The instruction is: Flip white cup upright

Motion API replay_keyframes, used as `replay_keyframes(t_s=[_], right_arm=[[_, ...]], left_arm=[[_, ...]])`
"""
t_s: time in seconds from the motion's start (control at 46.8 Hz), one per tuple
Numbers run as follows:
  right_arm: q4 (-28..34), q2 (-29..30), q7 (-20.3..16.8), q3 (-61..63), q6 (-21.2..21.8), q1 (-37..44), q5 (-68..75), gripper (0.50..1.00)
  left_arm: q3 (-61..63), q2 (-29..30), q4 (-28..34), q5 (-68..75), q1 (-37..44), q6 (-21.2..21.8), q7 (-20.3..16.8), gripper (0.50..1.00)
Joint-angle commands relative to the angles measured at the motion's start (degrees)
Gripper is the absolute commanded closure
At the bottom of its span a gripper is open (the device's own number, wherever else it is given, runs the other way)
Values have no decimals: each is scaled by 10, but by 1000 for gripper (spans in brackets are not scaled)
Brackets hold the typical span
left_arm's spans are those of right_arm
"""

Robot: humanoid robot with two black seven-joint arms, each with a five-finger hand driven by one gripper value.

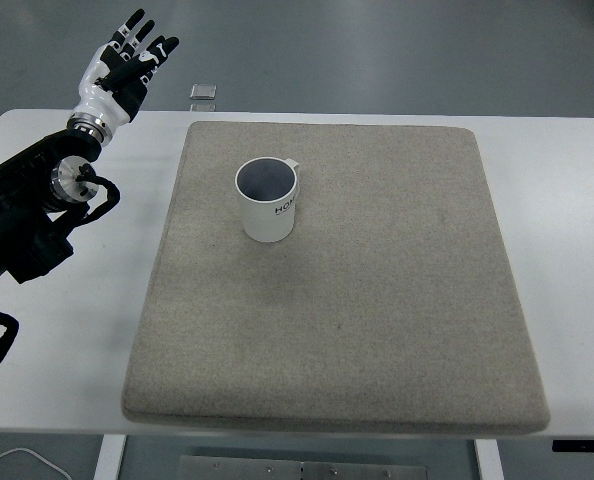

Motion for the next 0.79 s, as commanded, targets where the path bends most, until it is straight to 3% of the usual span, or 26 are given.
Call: replay_keyframes(t_s=[0.0, 0.235, 0.534, 0.769], right_arm=[[0, 0, 0, 0, 0, 0, 0, 570], [0, 0, 0, -1, 0, 0, 0, 570], [0, 0, 0, 0, 0, 0, 0, 570], [1, 0, 0, -1, 0, 0, 0, 570]], left_arm=[[0, -11, 0, -6, 4, 1, 19, 504], [-18, -24, -1, -44, 6, -20, 70, 504], [-47, -44, 0, -78, 19, -59, 71, 500], [-78, -52, 1, -79, 19, -62, 79, 500]])
